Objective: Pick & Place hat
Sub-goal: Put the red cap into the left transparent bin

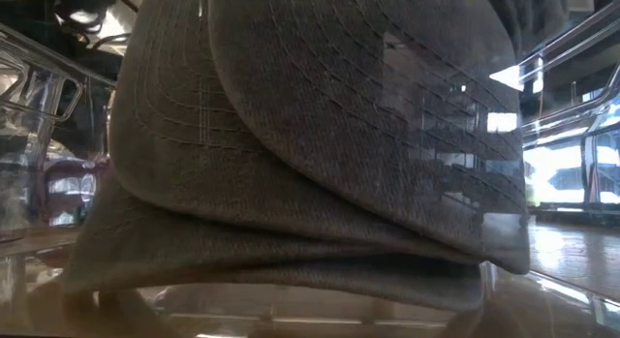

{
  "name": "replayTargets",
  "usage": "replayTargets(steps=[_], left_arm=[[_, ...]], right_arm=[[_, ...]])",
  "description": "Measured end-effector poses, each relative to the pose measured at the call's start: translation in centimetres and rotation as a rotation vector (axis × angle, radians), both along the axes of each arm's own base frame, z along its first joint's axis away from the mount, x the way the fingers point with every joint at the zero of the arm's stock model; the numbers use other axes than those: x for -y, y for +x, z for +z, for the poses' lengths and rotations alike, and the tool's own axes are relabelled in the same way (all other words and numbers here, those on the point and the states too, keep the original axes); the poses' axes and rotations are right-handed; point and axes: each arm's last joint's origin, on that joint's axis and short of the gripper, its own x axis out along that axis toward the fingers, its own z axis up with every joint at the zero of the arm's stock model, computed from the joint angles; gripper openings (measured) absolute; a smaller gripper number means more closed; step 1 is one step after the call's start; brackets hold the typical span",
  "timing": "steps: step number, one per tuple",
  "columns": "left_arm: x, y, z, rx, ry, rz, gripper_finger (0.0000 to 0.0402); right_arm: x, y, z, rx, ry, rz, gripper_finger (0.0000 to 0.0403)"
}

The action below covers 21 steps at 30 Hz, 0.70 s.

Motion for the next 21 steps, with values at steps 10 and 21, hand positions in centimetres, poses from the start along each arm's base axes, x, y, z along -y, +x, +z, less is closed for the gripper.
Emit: replayTargets(steps=[10, 21], left_arm=[[0.1, 0.1, -1.1, -0.113, 0.018, -0.101, 0.0187], [0.4, 0.7, -1.8, -0.203, 0.009, -0.200, 0.0086]], right_arm=[[2.2, -4.5, -0.9, 0.299, 0.204, -0.069, 0.0223], [2.6, -5.4, -1.0, 0.370, 0.228, -0.128, 0.0223]])
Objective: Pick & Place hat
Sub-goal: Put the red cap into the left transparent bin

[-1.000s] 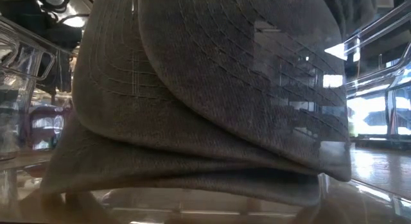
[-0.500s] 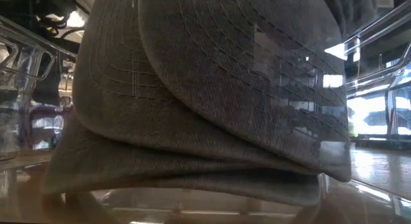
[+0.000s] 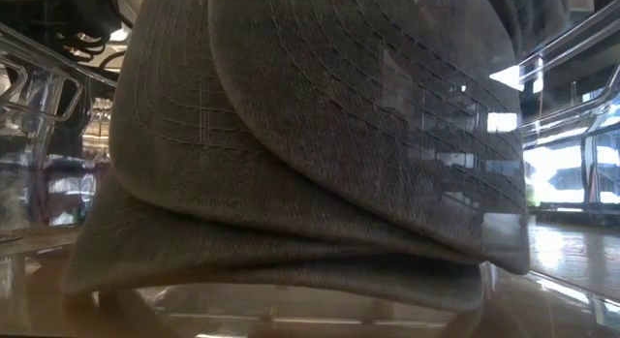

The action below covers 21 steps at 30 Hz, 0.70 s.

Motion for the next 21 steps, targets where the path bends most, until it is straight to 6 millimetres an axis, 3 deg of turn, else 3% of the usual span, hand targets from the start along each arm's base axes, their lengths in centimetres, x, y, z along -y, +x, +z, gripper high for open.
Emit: replayTargets(steps=[5, 9, 13, 17, 21], left_arm=[[0.0, 0.3, 0.2, 0.036, -0.001, -0.020, 0.0011], [0.0, 0.8, 1.6, 0.099, 0.034, -0.018, 0.0004], [0.0, 2.0, 5.4, 0.227, 0.148, -0.054, 0.0004], [-0.1, 3.3, 10.0, 0.384, 0.292, -0.089, 0.0004], [0.2, 4.6, 14.0, 0.555, 0.382, -0.146, 0.0003]], right_arm=[[0.0, 0.0, 0.1, 0.008, 0.016, -0.005, 0.0223], [0.0, 0.2, 0.2, 0.000, 0.124, -0.046, 0.0223], [0.0, 0.3, 0.3, -0.001, 0.250, -0.123, 0.0223], [0.3, 0.8, -0.1, 0.007, 0.386, -0.330, 0.0222], [0.6, 1.8, -0.9, 0.007, 0.424, -0.387, 0.0211]])
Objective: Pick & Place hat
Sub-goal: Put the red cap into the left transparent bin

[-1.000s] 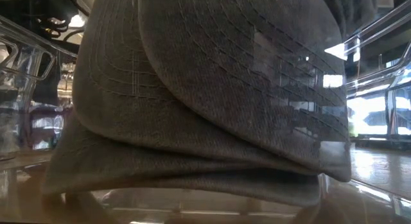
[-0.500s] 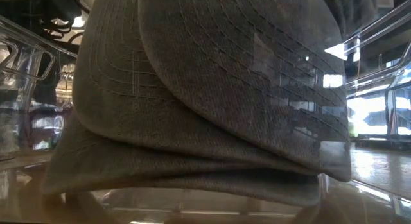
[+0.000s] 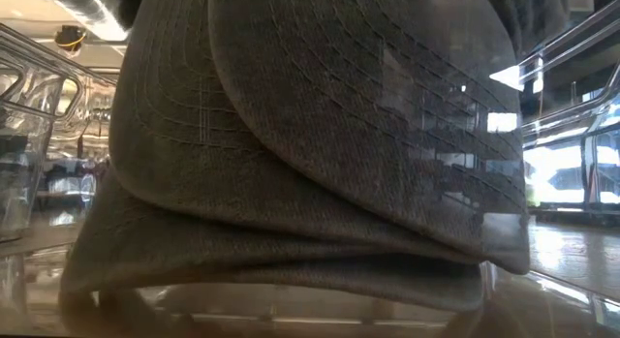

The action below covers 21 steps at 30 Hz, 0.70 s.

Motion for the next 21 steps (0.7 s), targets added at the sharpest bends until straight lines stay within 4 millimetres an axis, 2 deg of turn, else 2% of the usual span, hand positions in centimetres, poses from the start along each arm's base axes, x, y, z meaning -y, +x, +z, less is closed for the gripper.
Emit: replayTargets(steps=[6, 15, 21], left_arm=[[1.1, 2.5, 2.6, 0.066, 0.165, -0.139, 0.0003], [4.0, 5.4, 2.6, -0.032, 0.311, -0.206, 0.0003], [5.6, 5.6, 3.5, -0.057, 0.424, -0.198, 0.0003]], right_arm=[[0.3, 1.0, -0.8, 0.005, -0.004, -0.026, 0.0183], [0.8, 0.8, -0.4, 0.026, -0.084, -0.158, 0.0170], [0.4, 0.8, -0.5, 0.024, -0.061, -0.133, 0.0170]])
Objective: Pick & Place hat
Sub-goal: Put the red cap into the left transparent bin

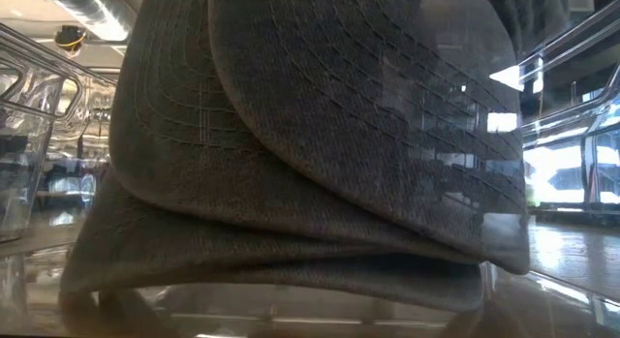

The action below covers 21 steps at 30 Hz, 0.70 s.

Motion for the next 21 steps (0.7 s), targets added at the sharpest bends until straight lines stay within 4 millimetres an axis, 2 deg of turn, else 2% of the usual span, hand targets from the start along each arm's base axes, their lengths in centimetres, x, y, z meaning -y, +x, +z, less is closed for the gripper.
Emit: replayTargets(steps=[5, 9, 13, 21], left_arm=[[0.5, -0.7, 1.6, 0.038, 0.077, 0.041, 0.0003], [1.0, -0.9, 2.3, 0.051, 0.087, 0.024, 0.0003], [1.3, -1.1, 2.4, 0.057, 0.082, 0.014, 0.0003], [1.2, -1.3, 2.3, 0.049, 0.106, 0.036, 0.0003]], right_arm=[[-1.0, -0.4, -0.4, -0.037, 0.023, 0.034, 0.0170], [-1.0, -0.4, -0.3, -0.030, 0.015, 0.000, 0.0170], [-0.9, -0.3, 0.1, 0.005, -0.045, -0.049, 0.0170], [-1.2, -0.1, 0.9, 0.078, -0.052, 0.022, 0.0170]])
